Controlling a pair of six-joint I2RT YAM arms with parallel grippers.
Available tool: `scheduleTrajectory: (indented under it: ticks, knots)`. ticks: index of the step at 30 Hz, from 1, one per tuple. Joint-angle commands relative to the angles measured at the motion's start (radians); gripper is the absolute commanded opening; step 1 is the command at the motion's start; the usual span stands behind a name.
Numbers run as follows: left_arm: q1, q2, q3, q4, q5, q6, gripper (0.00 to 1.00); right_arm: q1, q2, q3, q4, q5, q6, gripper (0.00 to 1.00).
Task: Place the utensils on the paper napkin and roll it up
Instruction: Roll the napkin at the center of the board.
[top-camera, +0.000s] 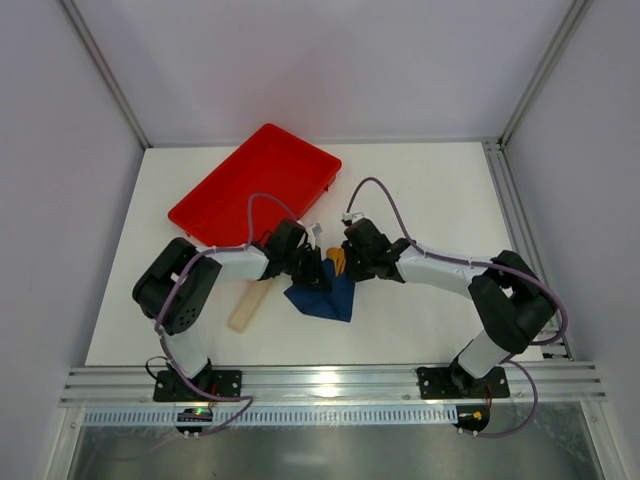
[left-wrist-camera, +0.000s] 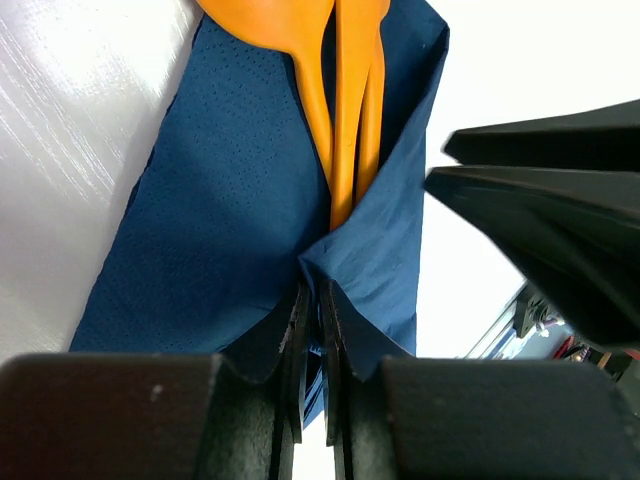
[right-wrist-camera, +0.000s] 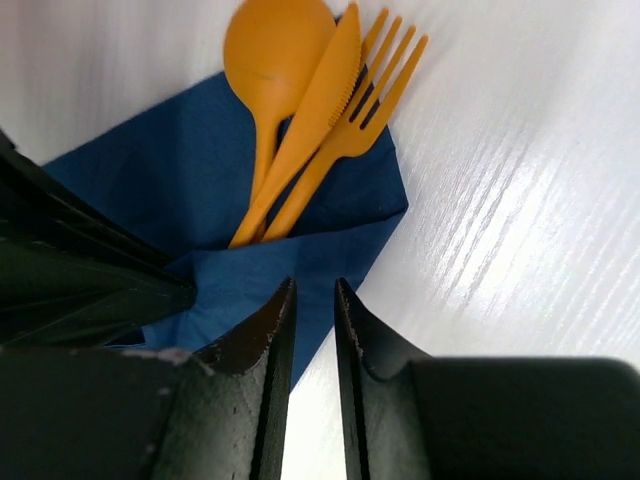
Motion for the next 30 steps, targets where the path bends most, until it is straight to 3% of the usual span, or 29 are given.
scheduleTrajectory:
  ticks: [1, 8, 16, 30]
  knots:
    - [-0.007, -0.006, -0.009, 0.0, -0.036, 0.004, 0.13, -0.004, -0.059, 0.093, -0.013, 0.026, -0.02, 0.22]
    - [-0.011, -0.006, -0.011, 0.0, -0.041, 0.001, 0.14, -0.005, 0.022, 0.175, 0.041, -0.031, -0.018, 0.05]
    - [-0.017, 0.003, -0.022, 0.034, -0.043, -0.016, 0.14, -0.005, 0.145, 0.207, 0.147, -0.07, 0.034, 0.04]
    - [-0.02, -0.003, -0.037, 0.046, -0.062, -0.042, 0.14, -0.034, 0.225, 0.213, 0.086, -0.09, -0.037, 0.04]
